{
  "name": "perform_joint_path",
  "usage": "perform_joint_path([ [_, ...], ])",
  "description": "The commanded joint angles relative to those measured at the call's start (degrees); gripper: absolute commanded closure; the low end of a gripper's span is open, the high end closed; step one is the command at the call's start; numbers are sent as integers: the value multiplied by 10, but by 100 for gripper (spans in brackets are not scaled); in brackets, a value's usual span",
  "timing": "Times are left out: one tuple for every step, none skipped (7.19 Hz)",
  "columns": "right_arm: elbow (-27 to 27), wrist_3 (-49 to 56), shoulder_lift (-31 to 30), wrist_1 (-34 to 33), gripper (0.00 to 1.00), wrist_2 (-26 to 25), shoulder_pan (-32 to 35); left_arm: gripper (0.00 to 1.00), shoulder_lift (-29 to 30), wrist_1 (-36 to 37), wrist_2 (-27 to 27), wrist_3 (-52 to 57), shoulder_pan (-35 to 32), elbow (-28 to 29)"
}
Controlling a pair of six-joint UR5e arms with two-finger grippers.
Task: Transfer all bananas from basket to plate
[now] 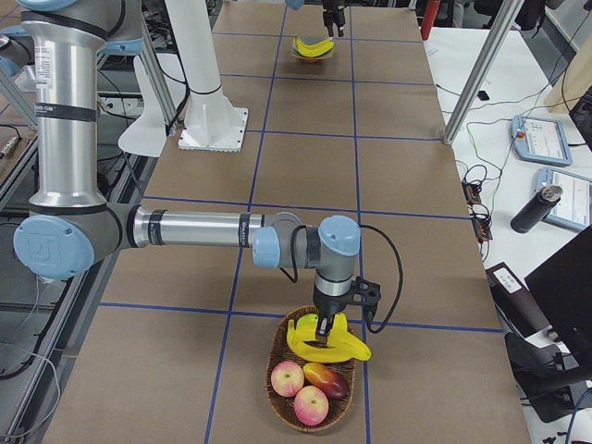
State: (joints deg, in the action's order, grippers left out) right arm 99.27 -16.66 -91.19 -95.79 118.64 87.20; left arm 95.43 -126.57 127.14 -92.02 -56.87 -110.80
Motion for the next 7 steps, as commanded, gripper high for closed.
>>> perform_joint_path([
  [62, -6, 50, -55, 100, 97, -34, 0, 30, -2, 0, -21, 1, 16],
  [72, -19, 72, -55, 100, 142, -56, 0, 59, -1, 1, -50, 2, 27],
  [82, -54, 99, -52, 100, 196, -84, 0, 90, -2, 1, -84, 4, 41],
  [107, -118, 126, -50, 100, 223, -131, 0, 124, -2, 1, -110, 19, 58],
  [117, -190, 174, -46, 100, 227, -171, 0, 149, -2, 1, -125, 34, 69],
  [122, -286, 216, -16, 100, 230, -226, 0, 168, -2, 1, -139, 38, 74],
  [115, -390, 246, 50, 100, 224, -285, 0, 184, -2, 1, -148, 44, 80],
])
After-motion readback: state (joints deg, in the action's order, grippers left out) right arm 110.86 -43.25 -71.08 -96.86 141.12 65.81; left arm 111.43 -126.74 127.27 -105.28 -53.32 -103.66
